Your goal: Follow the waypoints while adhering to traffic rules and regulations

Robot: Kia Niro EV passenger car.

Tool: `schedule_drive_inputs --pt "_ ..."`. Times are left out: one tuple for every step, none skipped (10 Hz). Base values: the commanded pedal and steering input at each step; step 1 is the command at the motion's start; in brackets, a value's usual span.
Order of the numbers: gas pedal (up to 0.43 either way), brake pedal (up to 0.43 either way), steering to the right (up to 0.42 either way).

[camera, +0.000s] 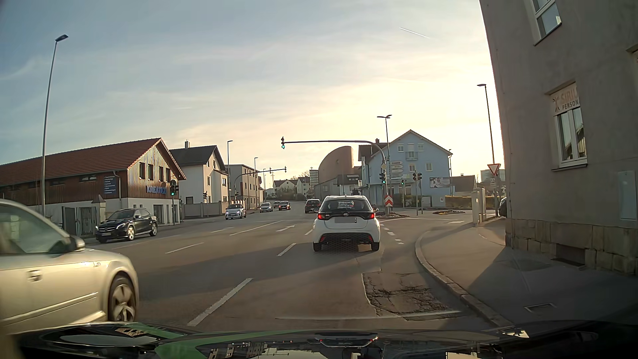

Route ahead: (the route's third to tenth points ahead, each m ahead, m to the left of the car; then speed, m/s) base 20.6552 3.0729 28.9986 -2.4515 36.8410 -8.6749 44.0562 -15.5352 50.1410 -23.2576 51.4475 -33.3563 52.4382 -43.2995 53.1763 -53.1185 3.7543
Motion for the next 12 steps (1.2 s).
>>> schedule_drive_inputs --pt "0.248 0.000 -0.003" --pt "0.248 0.000 -0.003" --pt "0.248 0.000 -0.003" --pt "0.248 0.000 -0.003" --pt "0.248 0.000 -0.003" --pt "0.240 0.000 -0.003" --pt "0.240 0.000 -0.003" --pt "0.240 0.000 -0.003" --pt "0.240 0.000 -0.003" --pt "0.240 0.000 -0.002" --pt "0.240 0.000 0.000" --pt "0.240 0.000 0.003"
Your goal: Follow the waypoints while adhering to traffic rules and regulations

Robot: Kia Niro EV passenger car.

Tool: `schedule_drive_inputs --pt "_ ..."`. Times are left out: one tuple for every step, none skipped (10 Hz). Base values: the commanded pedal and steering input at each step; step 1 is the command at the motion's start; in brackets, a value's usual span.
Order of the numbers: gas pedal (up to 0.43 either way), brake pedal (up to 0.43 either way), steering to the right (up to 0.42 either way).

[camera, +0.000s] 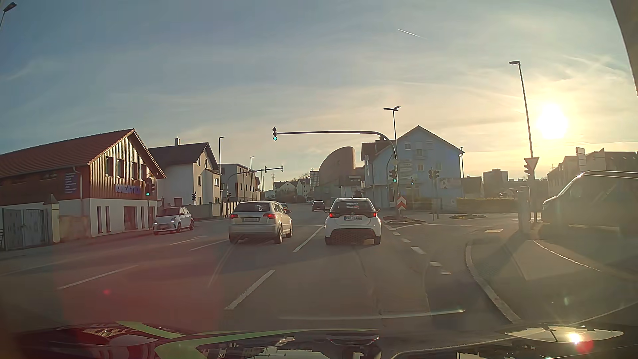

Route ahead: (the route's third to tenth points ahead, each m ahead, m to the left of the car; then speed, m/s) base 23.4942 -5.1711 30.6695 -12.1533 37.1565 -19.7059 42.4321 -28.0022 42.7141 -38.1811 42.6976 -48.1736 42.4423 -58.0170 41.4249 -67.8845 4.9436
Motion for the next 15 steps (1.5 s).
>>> schedule_drive_inputs --pt "0.240 0.000 0.004" --pt "0.240 0.000 0.012" --pt "0.240 0.000 0.031" --pt "0.228 0.000 0.044" --pt "0.228 0.000 0.062" --pt "0.228 0.000 0.077" --pt "0.228 0.000 0.096" --pt "0.209 0.000 0.109" --pt "0.197 0.000 0.112" --pt "0.189 0.000 0.116" --pt "0.177 0.000 0.119" --pt "0.169 0.000 0.121" --pt "0.157 0.000 0.123" --pt "0.157 0.000 0.124" --pt "0.157 0.000 0.127"
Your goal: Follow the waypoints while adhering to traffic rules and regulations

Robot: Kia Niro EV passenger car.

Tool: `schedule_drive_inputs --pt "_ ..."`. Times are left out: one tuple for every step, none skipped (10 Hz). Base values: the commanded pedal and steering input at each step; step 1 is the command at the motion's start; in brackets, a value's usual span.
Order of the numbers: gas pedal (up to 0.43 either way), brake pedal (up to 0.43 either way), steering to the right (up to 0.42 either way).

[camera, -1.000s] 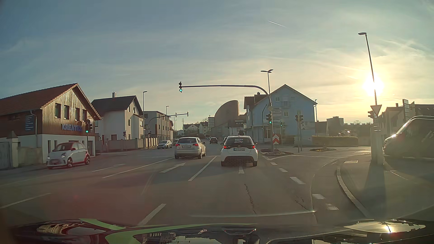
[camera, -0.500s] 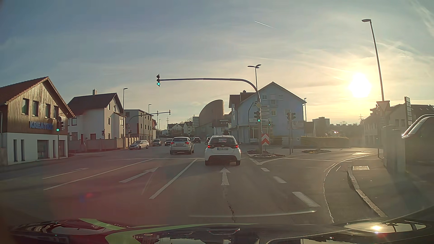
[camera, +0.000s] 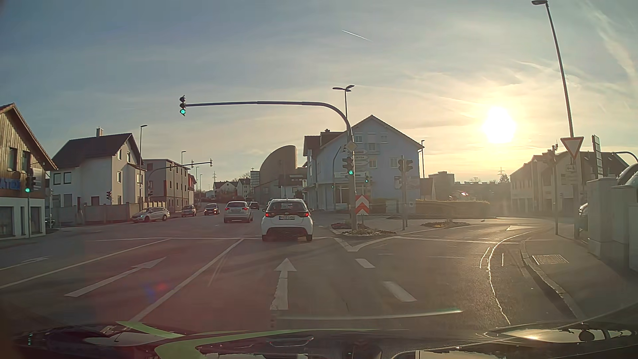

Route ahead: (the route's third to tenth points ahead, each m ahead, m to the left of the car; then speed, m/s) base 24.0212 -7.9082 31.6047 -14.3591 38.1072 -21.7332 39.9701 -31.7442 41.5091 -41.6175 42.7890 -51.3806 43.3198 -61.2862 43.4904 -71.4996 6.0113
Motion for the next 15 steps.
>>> schedule_drive_inputs --pt "0.150 0.000 0.129" --pt "0.138 0.000 0.130" --pt "0.110 0.000 0.132" --pt "0.098 0.000 0.133" --pt "0.098 0.000 0.135" --pt "0.098 0.000 0.141" --pt "0.079 0.000 0.145" --pt "0.059 0.000 0.146" --pt "0.059 0.000 0.148" --pt "0.059 0.000 0.153" --pt "0.059 0.000 0.156" --pt "0.047 0.000 0.156" --pt "0.047 0.000 0.157" --pt "0.047 0.000 0.160" --pt "0.059 0.000 0.163"
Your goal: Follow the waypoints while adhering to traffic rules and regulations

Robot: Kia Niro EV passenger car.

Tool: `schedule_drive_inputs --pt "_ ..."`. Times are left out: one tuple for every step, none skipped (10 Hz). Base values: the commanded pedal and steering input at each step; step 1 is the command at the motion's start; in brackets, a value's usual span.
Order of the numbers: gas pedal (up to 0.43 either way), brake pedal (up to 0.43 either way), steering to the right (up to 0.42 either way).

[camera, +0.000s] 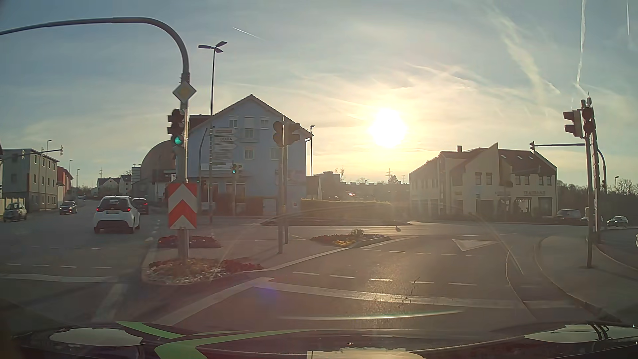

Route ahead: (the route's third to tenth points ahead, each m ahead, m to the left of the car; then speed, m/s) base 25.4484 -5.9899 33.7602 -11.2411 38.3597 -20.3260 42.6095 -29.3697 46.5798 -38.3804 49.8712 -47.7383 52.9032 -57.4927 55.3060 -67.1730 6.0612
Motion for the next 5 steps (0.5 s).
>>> schedule_drive_inputs --pt "0.067 0.000 0.163" --pt "0.067 0.000 0.164" --pt "0.067 0.000 0.165" --pt "0.000 0.000 0.169" --pt "0.000 0.000 0.169"
